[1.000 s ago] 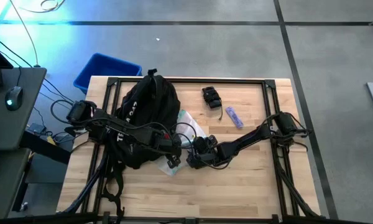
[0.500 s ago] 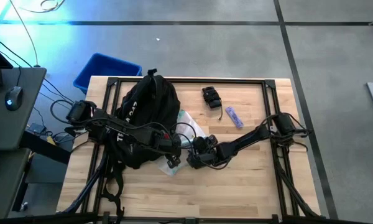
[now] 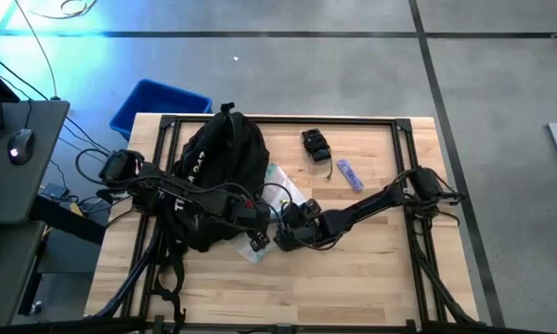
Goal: Unpack backpack
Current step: Remove the game card from the zip bag
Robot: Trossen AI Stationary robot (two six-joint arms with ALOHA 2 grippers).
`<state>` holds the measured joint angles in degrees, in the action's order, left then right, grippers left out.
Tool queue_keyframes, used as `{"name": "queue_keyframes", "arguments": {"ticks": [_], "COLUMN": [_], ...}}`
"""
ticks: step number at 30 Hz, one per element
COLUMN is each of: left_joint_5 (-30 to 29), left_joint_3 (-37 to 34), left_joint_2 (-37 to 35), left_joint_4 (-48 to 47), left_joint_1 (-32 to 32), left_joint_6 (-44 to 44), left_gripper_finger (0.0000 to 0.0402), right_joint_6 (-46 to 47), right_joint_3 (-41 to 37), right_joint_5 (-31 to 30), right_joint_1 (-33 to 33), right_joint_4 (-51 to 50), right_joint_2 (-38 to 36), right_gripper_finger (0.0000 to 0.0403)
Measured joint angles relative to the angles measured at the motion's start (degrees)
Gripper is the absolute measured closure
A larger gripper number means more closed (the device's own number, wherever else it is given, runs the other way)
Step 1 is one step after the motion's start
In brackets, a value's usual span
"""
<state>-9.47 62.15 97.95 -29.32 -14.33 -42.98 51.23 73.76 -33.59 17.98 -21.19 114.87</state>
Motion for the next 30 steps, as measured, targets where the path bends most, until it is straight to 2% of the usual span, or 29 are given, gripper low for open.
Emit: {"name": "queue_keyframes", "arguments": {"ticks": [11, 21, 30], "left_joint_5": [0.3, 1.0, 1.7], "left_joint_3": [0.0, 0.0, 0.0], "left_joint_2": [0.0, 0.0, 0.0], "left_joint_4": [-0.4, -0.8, -0.9], "left_joint_1": [0.0, 0.0, 0.0], "left_joint_6": [1.1, 1.2, 1.0], "left_gripper_finger": [0.0402, 0.0402, 0.0402], "right_joint_6": [2.1, -0.1, -2.7], "right_joint_3": [0.2, 0.2, 4.3], "right_joint_5": [1.7, 0.9, 8.4], "right_joint_1": [-0.7, -1.2, -1.4], "right_joint_4": [5.4, 3.2, -0.5], "right_joint_2": [5.1, 6.0, 4.5], "right_gripper_finger": [0.0068, 0.0072, 0.0070]}}
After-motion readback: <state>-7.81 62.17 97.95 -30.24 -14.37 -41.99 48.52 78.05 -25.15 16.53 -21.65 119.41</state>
